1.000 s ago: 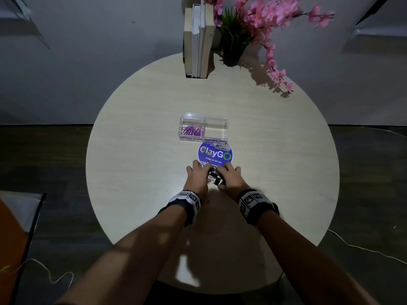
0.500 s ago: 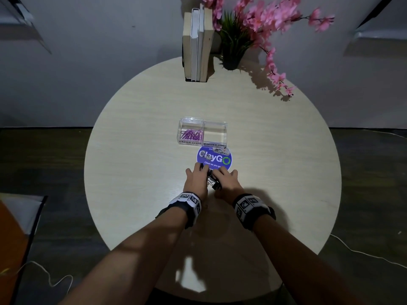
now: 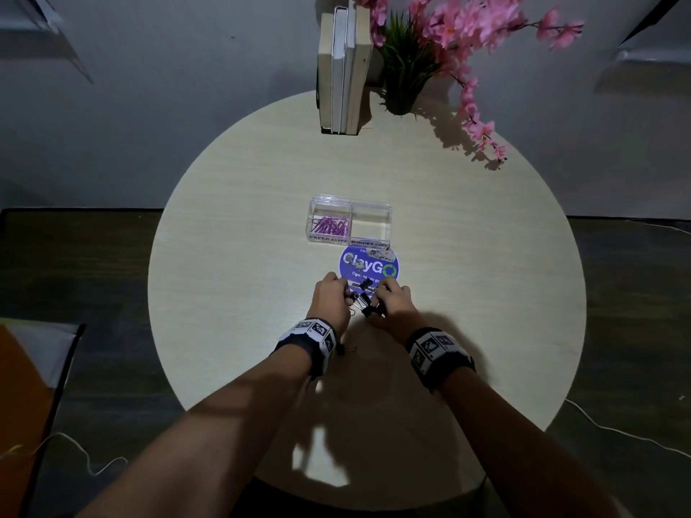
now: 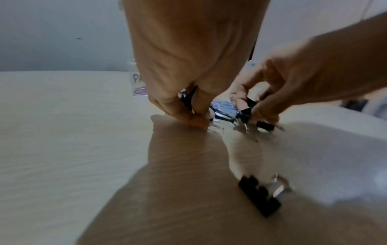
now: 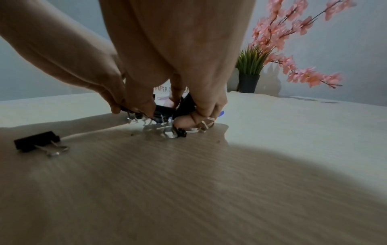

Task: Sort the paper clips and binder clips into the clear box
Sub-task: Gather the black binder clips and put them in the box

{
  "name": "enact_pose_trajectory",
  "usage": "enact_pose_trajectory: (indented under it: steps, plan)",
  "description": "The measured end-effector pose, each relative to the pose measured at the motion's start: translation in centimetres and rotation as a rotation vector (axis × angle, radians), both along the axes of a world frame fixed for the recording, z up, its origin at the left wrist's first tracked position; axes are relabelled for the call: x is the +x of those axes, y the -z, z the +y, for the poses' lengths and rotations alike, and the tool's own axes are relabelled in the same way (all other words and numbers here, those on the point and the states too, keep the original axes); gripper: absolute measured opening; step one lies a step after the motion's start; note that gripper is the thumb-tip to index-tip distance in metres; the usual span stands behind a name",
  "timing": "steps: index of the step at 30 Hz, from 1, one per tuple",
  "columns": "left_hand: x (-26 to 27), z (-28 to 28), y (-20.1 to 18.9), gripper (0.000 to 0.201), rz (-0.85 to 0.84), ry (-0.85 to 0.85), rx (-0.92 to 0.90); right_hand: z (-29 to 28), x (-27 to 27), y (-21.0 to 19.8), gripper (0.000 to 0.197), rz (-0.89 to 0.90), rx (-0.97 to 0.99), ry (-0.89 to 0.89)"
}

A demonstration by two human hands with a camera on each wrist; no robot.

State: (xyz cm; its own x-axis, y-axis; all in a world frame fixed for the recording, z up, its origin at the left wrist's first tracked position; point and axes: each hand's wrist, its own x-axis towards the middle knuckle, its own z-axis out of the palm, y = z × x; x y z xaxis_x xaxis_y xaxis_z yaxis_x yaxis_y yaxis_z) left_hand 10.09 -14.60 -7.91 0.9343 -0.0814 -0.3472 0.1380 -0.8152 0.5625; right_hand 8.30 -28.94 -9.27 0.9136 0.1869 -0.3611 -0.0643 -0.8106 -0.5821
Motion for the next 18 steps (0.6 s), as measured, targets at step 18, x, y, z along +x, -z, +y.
enact_pose_trajectory:
  steps: [18]
  plan:
    - [12.9,-2.2,-6.3,0.012,-0.048,-0.197,-0.194,1.1,13.4,-5.0,0.01,-0.154,0.27,0.416]
